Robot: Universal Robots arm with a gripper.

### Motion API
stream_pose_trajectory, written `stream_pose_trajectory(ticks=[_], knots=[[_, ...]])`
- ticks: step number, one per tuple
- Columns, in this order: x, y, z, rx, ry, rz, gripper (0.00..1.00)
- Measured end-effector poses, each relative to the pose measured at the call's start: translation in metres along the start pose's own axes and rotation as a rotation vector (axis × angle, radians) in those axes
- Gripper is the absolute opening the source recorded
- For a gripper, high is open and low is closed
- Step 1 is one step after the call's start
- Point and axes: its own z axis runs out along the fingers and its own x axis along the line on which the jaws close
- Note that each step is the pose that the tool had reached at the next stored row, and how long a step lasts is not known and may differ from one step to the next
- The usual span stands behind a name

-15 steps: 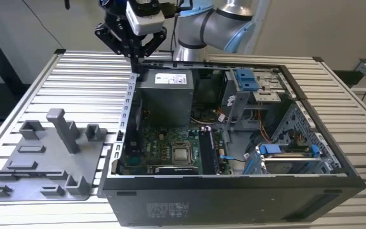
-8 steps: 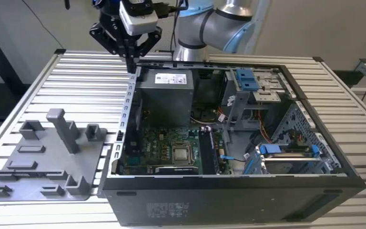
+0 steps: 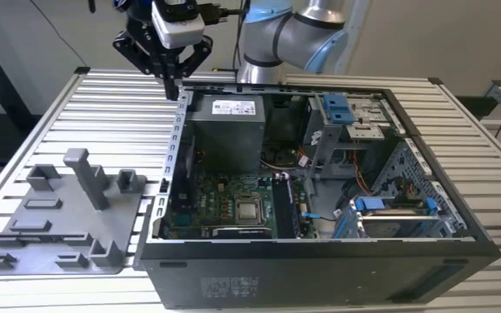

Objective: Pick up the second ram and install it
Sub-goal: 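Reach for the second ram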

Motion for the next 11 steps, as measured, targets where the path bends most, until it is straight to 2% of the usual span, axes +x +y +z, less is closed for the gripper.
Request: stream_pose_trajectory(ticks=[11], knots=[[0.0226, -0.0016, 0.0002, 0.0001, 0.0020, 0.000, 0.11]])
